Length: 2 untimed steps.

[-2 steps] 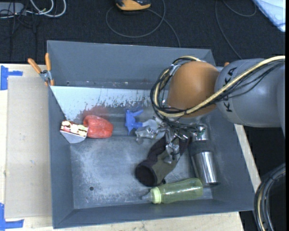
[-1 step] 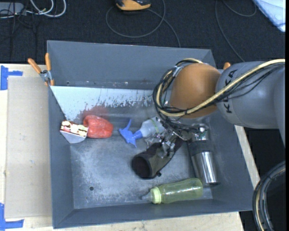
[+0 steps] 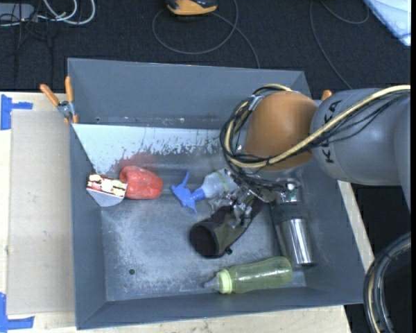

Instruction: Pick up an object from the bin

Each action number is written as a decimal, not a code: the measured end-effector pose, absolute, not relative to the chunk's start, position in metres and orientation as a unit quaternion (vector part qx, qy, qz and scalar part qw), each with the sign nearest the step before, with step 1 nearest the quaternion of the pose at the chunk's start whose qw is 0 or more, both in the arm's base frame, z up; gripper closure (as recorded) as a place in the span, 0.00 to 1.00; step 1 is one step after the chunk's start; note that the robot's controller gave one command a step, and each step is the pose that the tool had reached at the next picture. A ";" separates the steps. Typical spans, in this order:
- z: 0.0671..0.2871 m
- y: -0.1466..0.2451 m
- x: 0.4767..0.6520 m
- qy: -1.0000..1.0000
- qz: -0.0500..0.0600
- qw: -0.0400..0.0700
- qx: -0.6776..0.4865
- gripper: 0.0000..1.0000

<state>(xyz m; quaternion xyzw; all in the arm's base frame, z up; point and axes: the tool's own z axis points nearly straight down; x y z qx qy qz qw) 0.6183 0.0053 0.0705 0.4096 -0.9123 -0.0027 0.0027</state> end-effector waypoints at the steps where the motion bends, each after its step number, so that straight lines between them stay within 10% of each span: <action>1: 0.083 0.006 0.616 -0.912 -0.004 0.006 0.409 1.00; 2: 0.104 0.006 0.617 -0.912 -0.004 0.004 0.409 1.00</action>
Offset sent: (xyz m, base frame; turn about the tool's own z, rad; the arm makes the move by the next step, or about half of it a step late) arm 0.0002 -0.0001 0.0241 0.0000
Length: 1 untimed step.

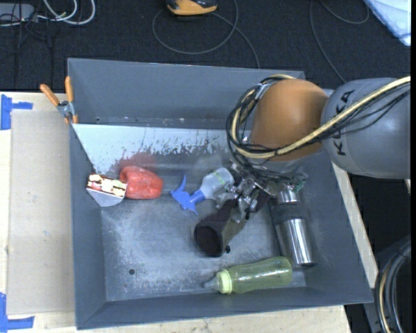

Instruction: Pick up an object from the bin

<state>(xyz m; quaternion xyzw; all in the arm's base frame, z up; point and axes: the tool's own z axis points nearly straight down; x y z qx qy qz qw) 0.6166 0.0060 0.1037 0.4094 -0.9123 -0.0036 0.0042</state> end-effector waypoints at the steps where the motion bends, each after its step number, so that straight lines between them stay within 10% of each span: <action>1: 0.122 0.007 0.618 -0.913 -0.003 0.002 0.409 1.00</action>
Offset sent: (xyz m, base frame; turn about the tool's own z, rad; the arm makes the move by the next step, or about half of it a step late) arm -0.0001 0.0000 0.0314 0.0000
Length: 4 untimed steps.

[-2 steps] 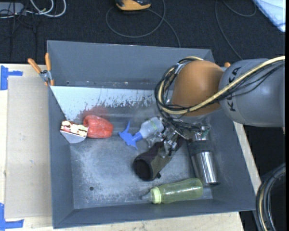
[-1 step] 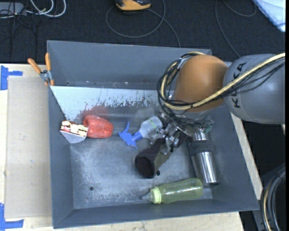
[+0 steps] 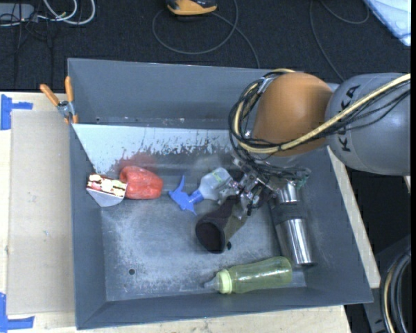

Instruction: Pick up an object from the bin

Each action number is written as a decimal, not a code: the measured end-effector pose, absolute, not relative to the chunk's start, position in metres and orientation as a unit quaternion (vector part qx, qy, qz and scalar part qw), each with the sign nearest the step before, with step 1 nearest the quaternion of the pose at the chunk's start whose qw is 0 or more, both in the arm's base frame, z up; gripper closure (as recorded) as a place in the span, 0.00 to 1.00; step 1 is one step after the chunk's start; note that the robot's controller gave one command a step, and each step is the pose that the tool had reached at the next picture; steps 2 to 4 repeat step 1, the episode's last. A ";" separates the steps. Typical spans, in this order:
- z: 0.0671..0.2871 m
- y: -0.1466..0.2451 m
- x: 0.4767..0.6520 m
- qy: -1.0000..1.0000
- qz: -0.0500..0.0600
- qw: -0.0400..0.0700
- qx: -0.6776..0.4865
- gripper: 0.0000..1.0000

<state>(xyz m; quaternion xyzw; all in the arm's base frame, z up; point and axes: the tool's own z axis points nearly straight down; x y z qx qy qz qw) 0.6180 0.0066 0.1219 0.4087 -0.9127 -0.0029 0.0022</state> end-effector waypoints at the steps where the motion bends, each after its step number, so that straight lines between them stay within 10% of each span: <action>1: 0.127 0.007 0.618 -0.913 -0.003 0.003 0.408 1.00; 4: 0.127 0.007 0.618 -0.913 -0.003 0.003 0.408 1.00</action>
Offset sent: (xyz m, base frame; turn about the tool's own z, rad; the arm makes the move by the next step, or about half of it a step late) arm 0.0000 0.0001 0.0080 0.0000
